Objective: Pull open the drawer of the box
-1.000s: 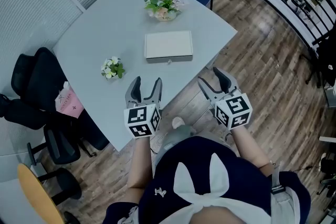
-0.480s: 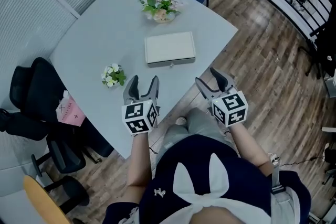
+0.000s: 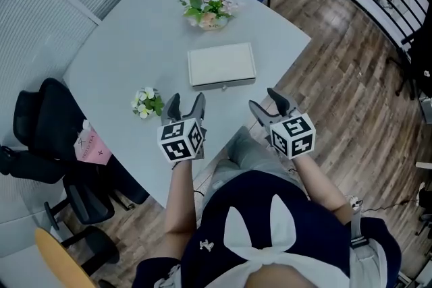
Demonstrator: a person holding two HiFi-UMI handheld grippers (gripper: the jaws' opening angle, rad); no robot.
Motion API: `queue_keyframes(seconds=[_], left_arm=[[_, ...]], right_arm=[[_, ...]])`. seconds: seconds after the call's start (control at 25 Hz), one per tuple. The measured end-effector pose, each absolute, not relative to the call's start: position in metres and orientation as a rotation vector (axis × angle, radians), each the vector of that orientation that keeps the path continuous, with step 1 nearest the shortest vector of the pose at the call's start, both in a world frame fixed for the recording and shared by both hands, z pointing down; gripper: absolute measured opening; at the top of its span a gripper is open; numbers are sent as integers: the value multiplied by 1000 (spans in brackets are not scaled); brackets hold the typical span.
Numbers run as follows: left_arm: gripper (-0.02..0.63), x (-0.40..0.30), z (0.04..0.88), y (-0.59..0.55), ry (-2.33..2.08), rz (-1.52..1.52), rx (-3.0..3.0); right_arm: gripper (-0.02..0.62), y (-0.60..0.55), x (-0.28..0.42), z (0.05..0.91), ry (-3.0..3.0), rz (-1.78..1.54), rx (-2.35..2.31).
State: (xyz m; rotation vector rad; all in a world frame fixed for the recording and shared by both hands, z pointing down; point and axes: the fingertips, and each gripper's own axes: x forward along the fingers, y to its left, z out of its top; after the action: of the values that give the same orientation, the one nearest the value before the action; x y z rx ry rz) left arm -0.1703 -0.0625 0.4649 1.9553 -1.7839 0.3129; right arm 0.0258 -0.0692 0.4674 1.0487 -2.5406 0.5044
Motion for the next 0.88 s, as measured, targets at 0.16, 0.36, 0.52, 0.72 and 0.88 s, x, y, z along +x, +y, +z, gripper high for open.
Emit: queue_keyframes(seconds=[0.16,0.36,0.52,0.72,0.88], left_arm=[[290,-179,475,-77,-1763,328,1930],[290,-192,484,-98,-1768,342,1907],[288,-194,494,-111,-1747,370,1892],[288,-198,509,-127,-1717,412,1870],[288,-201,522,-137,-1685,434,1843]], right_arm=[[250,-80,13,481,-2516,558,997],[248,-93,-3,500,-2486,633,935],[245,-101,-9,514,-2455,679,908],[245,-106,-22,532,-2415,760,853],[239,-107,-34,548,-2375,790,814]])
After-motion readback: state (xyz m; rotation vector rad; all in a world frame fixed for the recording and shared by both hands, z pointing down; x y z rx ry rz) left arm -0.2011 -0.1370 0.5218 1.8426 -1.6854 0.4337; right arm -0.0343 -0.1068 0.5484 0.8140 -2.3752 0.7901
